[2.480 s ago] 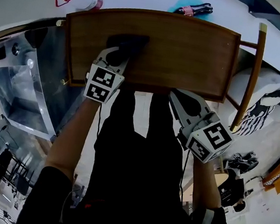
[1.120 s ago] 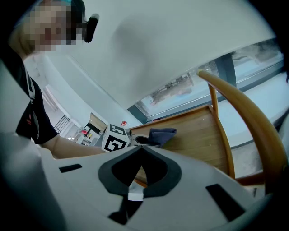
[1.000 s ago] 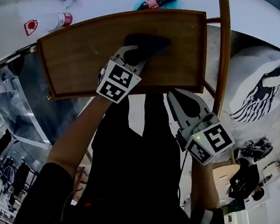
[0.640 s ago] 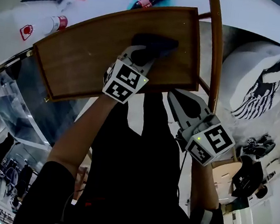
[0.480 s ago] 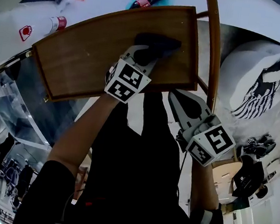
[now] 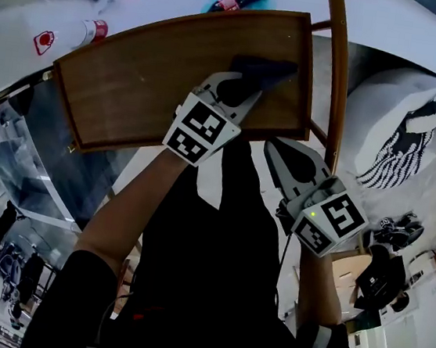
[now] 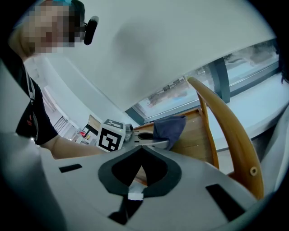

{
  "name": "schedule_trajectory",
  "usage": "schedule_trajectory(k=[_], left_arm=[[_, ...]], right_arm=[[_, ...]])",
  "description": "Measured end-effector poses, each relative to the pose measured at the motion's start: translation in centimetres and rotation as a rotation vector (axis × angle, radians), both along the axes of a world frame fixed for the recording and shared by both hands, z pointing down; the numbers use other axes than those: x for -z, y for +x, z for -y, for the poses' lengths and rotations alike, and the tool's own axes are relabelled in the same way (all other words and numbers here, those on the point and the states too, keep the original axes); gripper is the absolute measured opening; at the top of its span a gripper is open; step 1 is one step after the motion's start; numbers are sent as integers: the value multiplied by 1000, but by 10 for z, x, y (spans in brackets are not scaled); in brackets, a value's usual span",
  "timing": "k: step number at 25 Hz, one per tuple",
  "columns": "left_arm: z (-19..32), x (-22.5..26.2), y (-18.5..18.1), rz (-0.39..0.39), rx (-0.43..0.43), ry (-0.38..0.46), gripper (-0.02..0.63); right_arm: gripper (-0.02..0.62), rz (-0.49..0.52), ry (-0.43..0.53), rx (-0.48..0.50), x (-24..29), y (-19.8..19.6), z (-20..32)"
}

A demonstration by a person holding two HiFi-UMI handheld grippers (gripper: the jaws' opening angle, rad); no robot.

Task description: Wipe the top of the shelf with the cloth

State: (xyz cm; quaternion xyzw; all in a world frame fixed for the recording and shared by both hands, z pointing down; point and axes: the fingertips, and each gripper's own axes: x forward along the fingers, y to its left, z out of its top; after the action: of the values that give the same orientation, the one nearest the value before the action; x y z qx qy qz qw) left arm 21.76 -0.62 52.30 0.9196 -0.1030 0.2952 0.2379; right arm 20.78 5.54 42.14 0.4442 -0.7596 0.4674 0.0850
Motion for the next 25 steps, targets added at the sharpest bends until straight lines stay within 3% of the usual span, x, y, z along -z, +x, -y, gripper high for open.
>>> schedule_trajectory(k=[7,19,25], left_arm=[[29,46,-65,-61,107,77,54],[41,58,-284,35,395,118,54],[34,57,-370,70,505,123,54]], right_arm=[[5,-11,26,82,14,-46,14],[5,-6,70,308,31,-193,35],[5,-4,73,409,32,-261,40]])
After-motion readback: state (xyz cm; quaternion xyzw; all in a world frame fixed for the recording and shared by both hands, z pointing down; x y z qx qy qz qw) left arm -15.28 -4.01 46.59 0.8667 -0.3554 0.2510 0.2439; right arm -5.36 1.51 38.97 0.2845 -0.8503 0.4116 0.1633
